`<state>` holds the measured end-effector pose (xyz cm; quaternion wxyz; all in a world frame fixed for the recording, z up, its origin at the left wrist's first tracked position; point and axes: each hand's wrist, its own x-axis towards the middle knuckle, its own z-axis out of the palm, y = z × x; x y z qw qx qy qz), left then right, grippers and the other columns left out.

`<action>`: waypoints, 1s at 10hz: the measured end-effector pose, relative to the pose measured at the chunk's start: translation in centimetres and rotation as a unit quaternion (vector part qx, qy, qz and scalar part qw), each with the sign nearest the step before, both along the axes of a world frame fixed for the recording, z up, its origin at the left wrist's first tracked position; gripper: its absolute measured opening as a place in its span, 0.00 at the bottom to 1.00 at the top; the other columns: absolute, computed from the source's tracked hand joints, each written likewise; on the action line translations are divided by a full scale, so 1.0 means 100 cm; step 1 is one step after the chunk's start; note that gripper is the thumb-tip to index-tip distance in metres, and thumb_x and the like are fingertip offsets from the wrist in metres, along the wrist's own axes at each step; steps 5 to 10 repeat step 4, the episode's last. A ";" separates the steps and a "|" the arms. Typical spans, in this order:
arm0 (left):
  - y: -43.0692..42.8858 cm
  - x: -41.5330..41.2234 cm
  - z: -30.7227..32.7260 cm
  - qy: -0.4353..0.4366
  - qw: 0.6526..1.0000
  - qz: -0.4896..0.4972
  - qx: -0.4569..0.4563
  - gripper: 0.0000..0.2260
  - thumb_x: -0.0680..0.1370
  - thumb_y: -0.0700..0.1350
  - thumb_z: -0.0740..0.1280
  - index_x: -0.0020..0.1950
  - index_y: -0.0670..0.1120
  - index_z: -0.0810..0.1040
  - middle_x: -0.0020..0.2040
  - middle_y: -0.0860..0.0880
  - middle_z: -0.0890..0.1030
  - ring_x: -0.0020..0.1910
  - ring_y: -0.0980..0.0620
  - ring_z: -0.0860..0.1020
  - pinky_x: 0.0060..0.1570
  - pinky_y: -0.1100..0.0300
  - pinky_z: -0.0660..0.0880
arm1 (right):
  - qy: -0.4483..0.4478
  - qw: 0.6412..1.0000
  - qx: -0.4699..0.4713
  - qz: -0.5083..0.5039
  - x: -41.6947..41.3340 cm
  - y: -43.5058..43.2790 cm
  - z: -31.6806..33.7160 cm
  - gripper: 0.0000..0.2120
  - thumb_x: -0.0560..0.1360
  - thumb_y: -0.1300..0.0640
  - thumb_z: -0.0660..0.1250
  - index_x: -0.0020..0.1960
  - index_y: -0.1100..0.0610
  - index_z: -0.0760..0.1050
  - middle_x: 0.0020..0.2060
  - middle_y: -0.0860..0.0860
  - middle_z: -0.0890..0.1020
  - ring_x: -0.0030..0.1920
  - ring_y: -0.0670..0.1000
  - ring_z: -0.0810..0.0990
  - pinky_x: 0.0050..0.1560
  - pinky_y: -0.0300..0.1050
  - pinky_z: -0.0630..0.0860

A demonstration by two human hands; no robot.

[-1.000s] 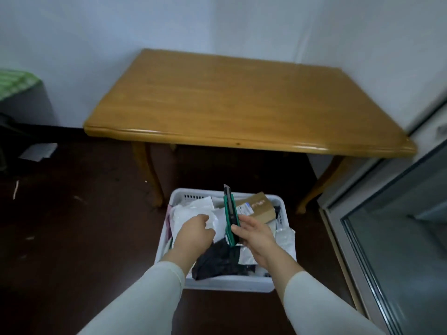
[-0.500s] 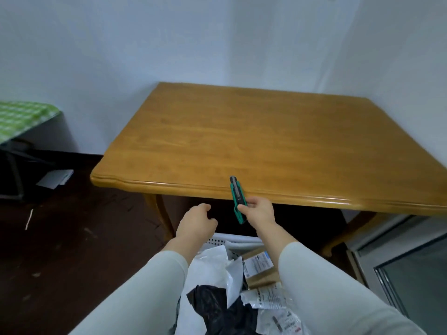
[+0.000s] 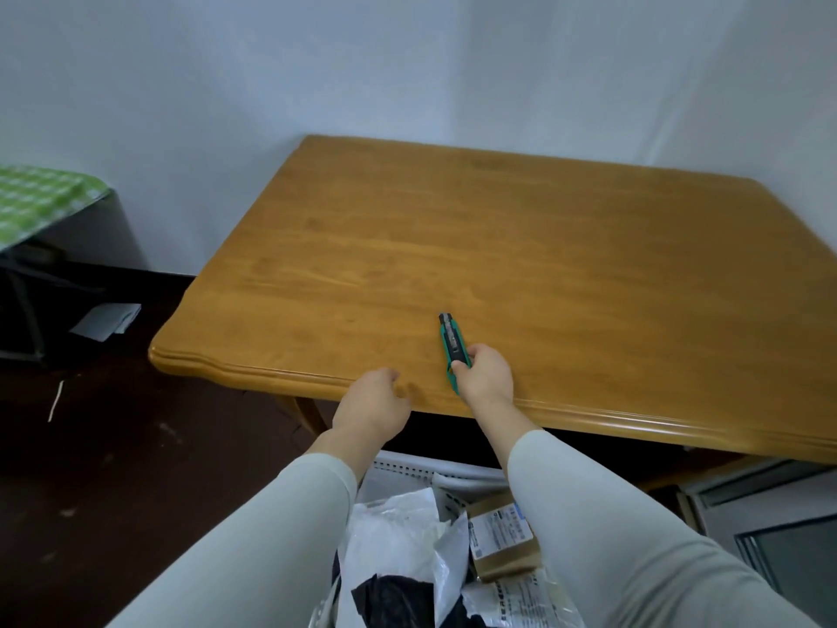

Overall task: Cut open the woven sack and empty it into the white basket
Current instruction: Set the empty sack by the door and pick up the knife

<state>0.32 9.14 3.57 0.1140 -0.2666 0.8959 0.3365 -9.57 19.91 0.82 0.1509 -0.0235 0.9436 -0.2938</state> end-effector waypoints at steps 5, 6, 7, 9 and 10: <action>-0.017 -0.005 -0.014 -0.007 1.000 0.012 0.000 0.23 0.78 0.44 0.62 0.73 0.45 0.64 0.70 0.46 0.71 0.64 0.45 0.73 0.60 0.53 0.73 | 0.038 0.998 0.050 0.007 -0.007 -0.014 -0.013 0.20 0.78 0.50 0.60 0.65 0.60 0.68 0.62 0.58 0.73 0.63 0.59 0.69 0.58 0.51 0.70; -0.017 -0.005 -0.014 -0.007 1.000 0.012 0.000 0.23 0.78 0.44 0.62 0.73 0.45 0.64 0.70 0.46 0.71 0.64 0.45 0.73 0.60 0.53 0.73 | 0.038 0.998 0.050 0.007 -0.007 -0.014 -0.013 0.20 0.78 0.50 0.60 0.65 0.60 0.68 0.62 0.58 0.73 0.63 0.59 0.69 0.58 0.51 0.70; -0.017 -0.005 -0.014 -0.007 1.000 0.012 0.000 0.23 0.78 0.44 0.62 0.73 0.45 0.64 0.70 0.46 0.71 0.64 0.45 0.73 0.60 0.53 0.73 | 0.038 0.998 0.050 0.007 -0.007 -0.014 -0.013 0.20 0.78 0.50 0.60 0.65 0.60 0.68 0.62 0.58 0.73 0.63 0.59 0.69 0.58 0.51 0.70; -0.017 -0.005 -0.014 -0.007 1.000 0.012 0.000 0.23 0.78 0.44 0.62 0.73 0.45 0.64 0.70 0.46 0.71 0.64 0.45 0.73 0.60 0.53 0.73 | 0.038 0.998 0.050 0.007 -0.007 -0.014 -0.013 0.20 0.78 0.50 0.60 0.65 0.60 0.68 0.62 0.58 0.73 0.63 0.59 0.69 0.58 0.51 0.70; -0.017 -0.005 -0.014 -0.007 1.000 0.012 0.000 0.23 0.78 0.44 0.62 0.73 0.45 0.64 0.70 0.46 0.71 0.64 0.45 0.73 0.60 0.53 0.73 | 0.038 0.998 0.050 0.007 -0.007 -0.014 -0.013 0.20 0.78 0.50 0.60 0.65 0.60 0.68 0.62 0.58 0.73 0.63 0.59 0.69 0.58 0.51 0.70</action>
